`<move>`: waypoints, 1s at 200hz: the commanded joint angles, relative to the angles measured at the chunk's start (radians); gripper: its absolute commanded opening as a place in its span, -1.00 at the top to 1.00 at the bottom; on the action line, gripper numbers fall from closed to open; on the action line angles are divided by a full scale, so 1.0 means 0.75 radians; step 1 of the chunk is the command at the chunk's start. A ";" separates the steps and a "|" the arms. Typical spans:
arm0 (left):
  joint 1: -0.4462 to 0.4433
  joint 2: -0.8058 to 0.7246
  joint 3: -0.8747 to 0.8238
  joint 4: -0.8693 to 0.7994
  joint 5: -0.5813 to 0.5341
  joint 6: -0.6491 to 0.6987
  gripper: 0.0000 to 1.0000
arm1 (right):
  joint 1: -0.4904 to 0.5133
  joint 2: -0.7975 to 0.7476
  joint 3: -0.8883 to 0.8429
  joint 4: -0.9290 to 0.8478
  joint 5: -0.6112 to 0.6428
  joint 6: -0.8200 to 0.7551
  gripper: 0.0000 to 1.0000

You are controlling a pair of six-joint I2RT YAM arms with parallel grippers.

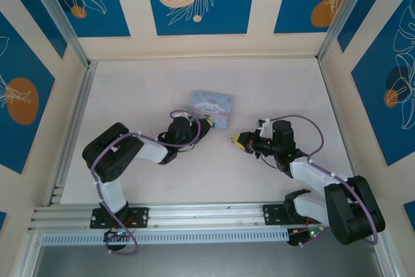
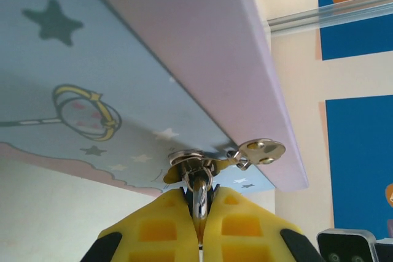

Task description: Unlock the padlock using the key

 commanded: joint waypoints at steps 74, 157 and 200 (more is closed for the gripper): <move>0.036 -0.252 -0.149 0.142 0.071 -0.107 1.00 | 0.138 0.254 0.028 0.392 0.056 0.189 1.00; 0.078 -0.206 -0.099 0.243 0.297 -0.277 1.00 | 0.168 0.238 0.053 0.448 0.121 0.253 1.00; 0.077 -0.170 -0.085 0.304 0.299 -0.312 1.00 | 0.171 0.219 0.081 0.449 0.160 0.294 1.00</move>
